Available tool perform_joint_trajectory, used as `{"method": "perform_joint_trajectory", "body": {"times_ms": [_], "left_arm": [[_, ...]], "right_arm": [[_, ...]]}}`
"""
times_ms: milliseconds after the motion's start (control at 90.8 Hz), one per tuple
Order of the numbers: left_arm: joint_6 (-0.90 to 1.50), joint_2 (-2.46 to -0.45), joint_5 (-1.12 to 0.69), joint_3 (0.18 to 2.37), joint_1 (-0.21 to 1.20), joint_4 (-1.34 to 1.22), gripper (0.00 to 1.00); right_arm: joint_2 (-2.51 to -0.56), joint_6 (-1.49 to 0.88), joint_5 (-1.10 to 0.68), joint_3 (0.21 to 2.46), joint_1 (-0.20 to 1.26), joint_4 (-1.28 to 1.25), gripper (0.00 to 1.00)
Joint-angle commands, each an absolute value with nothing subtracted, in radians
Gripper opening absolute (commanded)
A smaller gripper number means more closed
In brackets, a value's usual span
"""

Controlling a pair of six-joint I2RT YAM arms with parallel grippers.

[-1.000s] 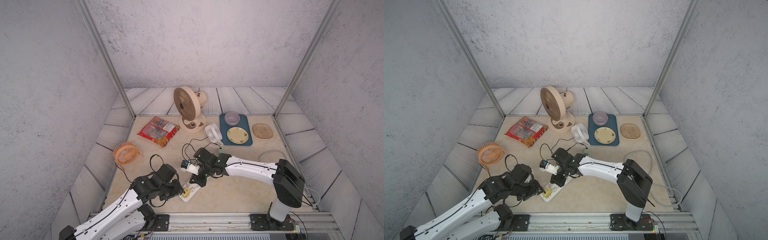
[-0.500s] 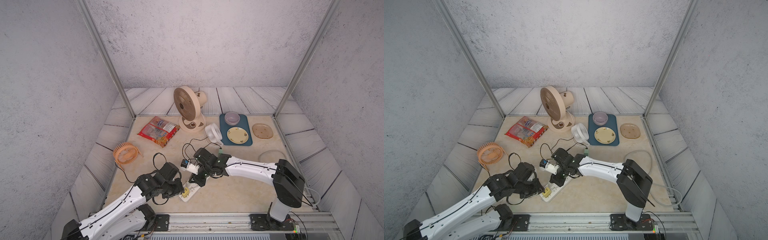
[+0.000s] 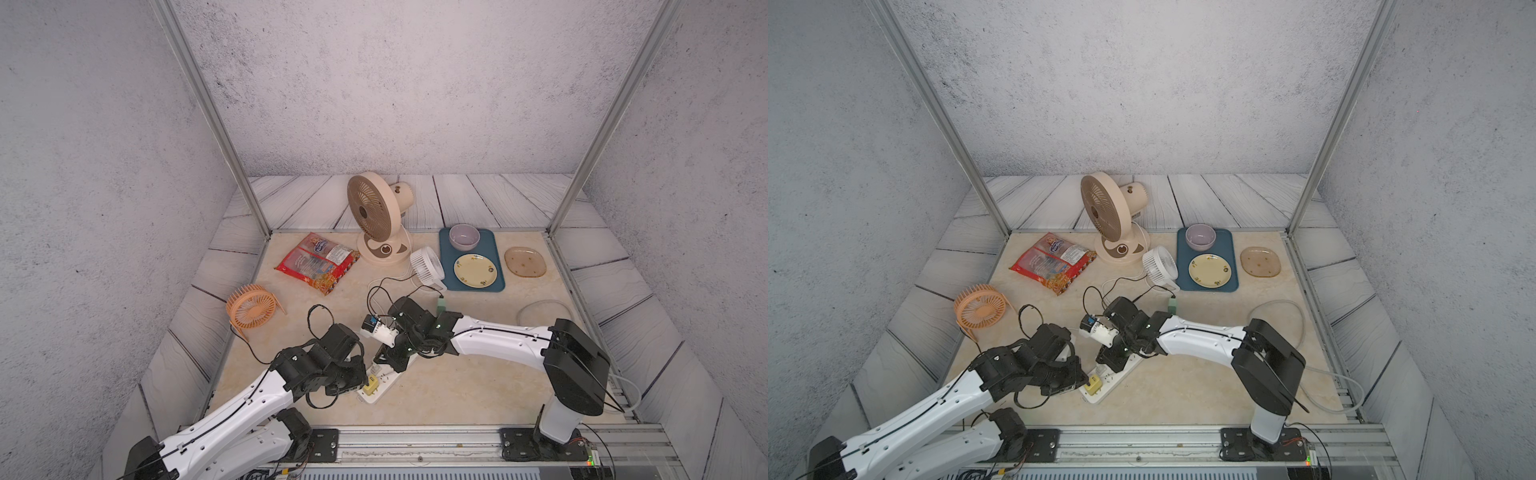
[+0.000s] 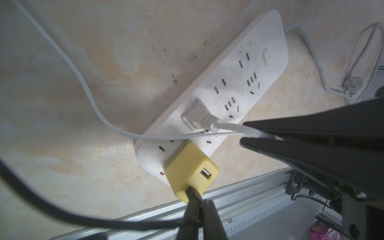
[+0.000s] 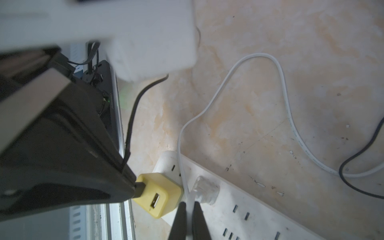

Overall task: Unplug the desk fan from the power strip
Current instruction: Adjust the socket at the center of the board.

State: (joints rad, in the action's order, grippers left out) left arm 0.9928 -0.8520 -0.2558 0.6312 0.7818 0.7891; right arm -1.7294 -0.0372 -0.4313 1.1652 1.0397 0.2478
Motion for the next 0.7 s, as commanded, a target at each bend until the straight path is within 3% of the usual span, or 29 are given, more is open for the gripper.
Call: {"method": "perform_joint_trajectory", "body": {"times_ms": [0, 694], "left_arm": [[0.971, -0.880, -0.212, 0.602, 0.786, 0.853, 0.07], [0.948, -0.897, -0.161, 0.563, 0.819, 0.891, 0.03]], "right_arm": [[-1.698, -0.101, -0.442, 1.150, 1.046, 0.172, 0.00], [-1.620, -0.191, -0.422, 1.047, 1.045, -0.042, 0.00]]}}
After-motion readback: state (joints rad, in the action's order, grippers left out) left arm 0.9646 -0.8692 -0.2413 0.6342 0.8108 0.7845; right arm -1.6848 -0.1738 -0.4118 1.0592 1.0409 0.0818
